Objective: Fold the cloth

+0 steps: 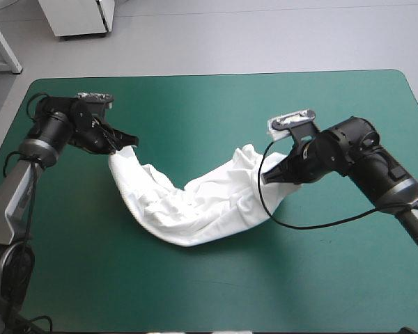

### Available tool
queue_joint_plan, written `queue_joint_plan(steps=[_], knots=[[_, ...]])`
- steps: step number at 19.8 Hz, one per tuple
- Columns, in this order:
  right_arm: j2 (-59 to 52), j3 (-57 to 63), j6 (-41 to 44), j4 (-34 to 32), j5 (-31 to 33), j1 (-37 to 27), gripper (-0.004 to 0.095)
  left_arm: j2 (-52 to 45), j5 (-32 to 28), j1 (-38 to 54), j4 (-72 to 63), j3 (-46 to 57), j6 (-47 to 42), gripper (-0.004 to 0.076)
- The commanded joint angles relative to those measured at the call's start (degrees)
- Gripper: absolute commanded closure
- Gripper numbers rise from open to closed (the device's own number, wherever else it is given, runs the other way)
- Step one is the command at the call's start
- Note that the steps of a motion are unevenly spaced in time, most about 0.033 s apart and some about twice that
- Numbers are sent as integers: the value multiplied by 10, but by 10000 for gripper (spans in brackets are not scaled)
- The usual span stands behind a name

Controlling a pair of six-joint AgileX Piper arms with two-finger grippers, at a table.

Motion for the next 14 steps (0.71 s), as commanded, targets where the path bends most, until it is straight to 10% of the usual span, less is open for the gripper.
queue_joint_plan(steps=[1,14], knots=[[-28,-96,3,-60,2,0,927,-74,23,-2,-12,-67,7,731],[-44,-501,-38,-99,44,0,927,-200,51,-2,-167,-443,71,733]])
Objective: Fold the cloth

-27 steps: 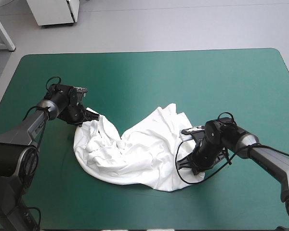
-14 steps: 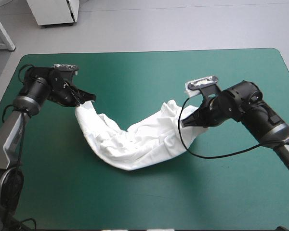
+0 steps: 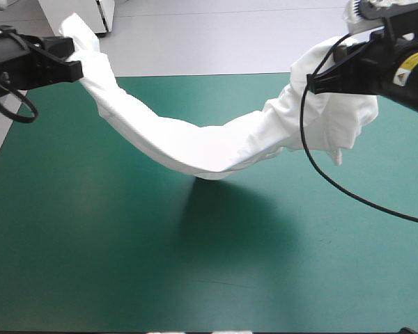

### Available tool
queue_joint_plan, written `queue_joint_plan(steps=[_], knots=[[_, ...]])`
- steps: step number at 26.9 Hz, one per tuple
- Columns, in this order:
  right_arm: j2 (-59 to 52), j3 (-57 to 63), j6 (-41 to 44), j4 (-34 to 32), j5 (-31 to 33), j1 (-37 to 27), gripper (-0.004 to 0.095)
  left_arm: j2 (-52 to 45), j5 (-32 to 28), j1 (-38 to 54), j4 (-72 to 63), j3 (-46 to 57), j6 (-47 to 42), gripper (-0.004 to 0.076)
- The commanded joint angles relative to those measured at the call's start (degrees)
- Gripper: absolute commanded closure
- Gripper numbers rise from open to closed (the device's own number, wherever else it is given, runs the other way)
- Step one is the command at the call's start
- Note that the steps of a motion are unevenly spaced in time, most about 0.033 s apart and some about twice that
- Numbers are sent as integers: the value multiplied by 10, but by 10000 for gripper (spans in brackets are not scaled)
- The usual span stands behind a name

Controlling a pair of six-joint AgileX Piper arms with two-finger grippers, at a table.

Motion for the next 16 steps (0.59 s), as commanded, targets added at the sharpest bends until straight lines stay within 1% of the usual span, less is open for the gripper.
queue_joint_plan(steps=[1,3,5,9,12,16], knots=[[-25,-92,-38,28,-21,0,927,-22,-40,-2,-20,-90,1,733],[-25,-136,-48,67,-23,0,926,-23,-34,-2,-37,-143,0,733],[-25,-152,-44,86,-21,0,926,-23,-15,-2,-41,-169,-1,733],[-24,-146,-37,91,-19,0,927,-20,39,-2,-39,-174,-14,733],[-15,-117,-37,90,-19,0,927,-14,37,-2,-34,-135,-15,733],[1,-27,-12,73,-19,0,927,0,37,-2,-24,-34,-13,733]])
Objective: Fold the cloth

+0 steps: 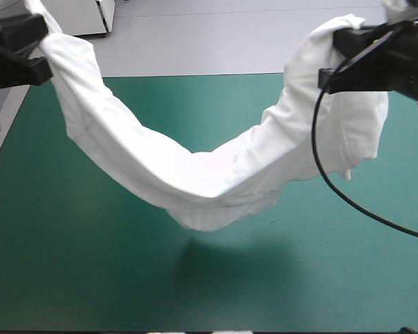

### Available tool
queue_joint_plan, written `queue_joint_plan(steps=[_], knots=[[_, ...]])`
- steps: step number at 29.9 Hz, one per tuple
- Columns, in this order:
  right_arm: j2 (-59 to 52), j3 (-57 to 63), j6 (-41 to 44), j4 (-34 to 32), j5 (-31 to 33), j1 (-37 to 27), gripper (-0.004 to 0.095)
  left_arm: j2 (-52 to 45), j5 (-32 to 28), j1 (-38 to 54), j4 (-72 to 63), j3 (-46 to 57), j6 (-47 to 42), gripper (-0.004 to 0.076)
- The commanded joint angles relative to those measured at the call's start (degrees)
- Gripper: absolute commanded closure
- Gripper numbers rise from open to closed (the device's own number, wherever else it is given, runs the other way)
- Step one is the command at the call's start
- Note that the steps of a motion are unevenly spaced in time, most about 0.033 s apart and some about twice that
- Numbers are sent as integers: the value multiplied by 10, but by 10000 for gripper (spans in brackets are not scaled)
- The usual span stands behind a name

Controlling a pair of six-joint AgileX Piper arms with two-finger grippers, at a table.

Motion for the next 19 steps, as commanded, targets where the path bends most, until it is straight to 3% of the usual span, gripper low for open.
queue_joint_plan(steps=[1,5,10,14,19], knots=[[10,75,21,-26,-19,0,927,14,16,-2,9,91,-2,733],[30,197,44,-62,-29,0,927,36,-27,-2,48,229,0,733],[65,317,79,-109,-133,-17,927,88,-138,-2,83,356,-2,733],[118,340,98,-70,-196,-74,927,158,-184,-2,83,369,-2,733],[192,340,62,8,-289,-152,927,244,-298,-2,82,363,-4,733]])
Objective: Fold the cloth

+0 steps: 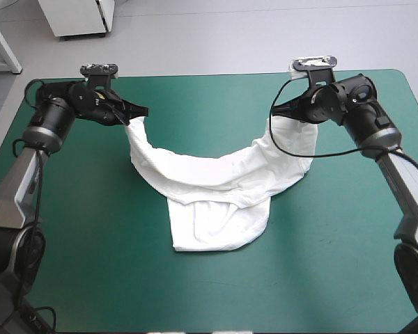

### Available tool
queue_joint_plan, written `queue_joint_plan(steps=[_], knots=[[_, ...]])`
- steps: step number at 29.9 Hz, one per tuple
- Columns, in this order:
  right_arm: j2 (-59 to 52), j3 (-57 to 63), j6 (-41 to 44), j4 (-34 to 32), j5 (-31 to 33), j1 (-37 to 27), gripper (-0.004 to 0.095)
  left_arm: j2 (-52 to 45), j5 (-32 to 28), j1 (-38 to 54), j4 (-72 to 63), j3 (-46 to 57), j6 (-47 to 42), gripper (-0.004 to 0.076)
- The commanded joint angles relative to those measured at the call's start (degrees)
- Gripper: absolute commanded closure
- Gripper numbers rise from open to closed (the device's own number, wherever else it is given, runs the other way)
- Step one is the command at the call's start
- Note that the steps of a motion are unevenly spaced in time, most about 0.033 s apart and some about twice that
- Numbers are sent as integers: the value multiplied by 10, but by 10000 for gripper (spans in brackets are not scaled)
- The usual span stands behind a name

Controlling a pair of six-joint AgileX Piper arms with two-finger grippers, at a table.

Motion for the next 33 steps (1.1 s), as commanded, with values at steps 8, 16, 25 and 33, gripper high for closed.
queue_joint_plan(steps=[8,16,25,33], knots=[[128,-57,-71,126,-105,-90,927,131,-129,-2,-9,-59,-8,733],[209,-125,-116,163,-82,-100,879,196,-141,-2,-5,-111,14,721],[208,-174,-104,164,-3,-102,373,196,-76,-2,-5,-173,43,218],[170,-206,-104,171,78,-102,481,196,4,-2,15,-254,47,232]])
